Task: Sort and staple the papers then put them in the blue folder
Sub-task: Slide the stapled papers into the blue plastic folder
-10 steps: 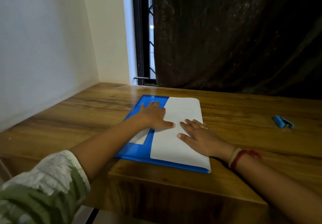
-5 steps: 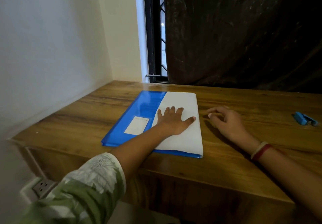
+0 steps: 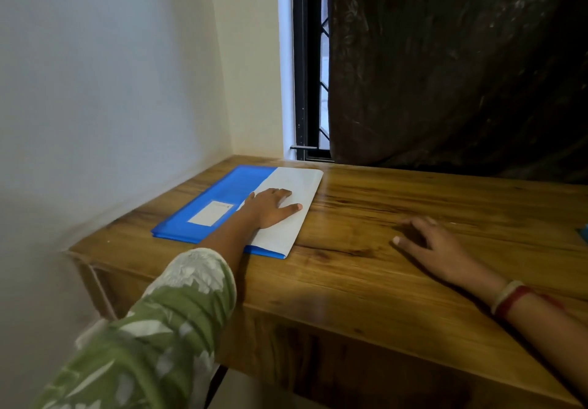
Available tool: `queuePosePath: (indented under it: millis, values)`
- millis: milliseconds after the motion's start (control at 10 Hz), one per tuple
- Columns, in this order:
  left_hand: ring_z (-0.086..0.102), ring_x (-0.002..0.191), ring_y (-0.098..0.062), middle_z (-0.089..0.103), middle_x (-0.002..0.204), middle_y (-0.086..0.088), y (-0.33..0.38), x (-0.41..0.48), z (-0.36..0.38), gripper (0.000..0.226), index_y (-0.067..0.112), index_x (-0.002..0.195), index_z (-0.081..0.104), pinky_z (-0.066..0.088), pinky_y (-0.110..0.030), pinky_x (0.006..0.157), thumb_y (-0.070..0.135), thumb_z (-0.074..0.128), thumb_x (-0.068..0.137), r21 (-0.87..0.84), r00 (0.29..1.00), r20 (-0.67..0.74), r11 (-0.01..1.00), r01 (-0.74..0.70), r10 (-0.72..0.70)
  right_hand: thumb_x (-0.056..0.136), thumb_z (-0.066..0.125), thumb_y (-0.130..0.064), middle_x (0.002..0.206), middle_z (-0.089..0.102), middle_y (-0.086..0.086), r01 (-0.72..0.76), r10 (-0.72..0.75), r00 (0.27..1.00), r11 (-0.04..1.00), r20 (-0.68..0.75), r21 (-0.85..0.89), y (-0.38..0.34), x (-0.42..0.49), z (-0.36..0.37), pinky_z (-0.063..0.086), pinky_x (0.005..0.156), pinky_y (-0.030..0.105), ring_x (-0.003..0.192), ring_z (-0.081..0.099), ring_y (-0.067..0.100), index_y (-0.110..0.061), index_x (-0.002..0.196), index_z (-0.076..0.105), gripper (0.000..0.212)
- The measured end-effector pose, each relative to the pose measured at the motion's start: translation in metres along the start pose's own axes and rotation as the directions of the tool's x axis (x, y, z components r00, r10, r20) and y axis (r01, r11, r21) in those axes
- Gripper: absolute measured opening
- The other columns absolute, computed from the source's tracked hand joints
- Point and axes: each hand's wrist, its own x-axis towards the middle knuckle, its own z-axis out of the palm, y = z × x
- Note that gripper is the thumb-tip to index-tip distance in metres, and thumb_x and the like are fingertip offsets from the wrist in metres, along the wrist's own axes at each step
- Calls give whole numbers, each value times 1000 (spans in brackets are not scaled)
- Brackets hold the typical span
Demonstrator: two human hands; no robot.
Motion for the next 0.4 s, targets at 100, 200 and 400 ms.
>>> queuePosePath:
  millis: [100,200,400]
  values:
    - [25,143,-23,28,157,0,-10,3,-3,70,30,148,29,11,-50,117,69,30,91,5,1000,11,1000,24,-24,93,56,-40,136,48,1,14,-14,998,1000,54,-6,2,-1,0,40,98,31,119,46,15,-24,132,51,42]
    - [26,143,-24,27,157,0,-11,5,0,70,30,149,28,12,-50,117,70,30,91,20,1000,26,1000,8,-8,93,54,-45,138,48,0,28,-24,996,998,89,-48,4,0,1,39,103,34,124,44,16,-25,134,49,46]
    - [38,135,-21,44,147,0,-4,-5,-6,62,24,138,47,13,-52,116,64,36,92,146,963,-203,978,-150,178,93,53,-45,135,49,1,33,-33,999,999,33,13,4,3,3,41,103,36,122,46,16,-24,133,50,45]
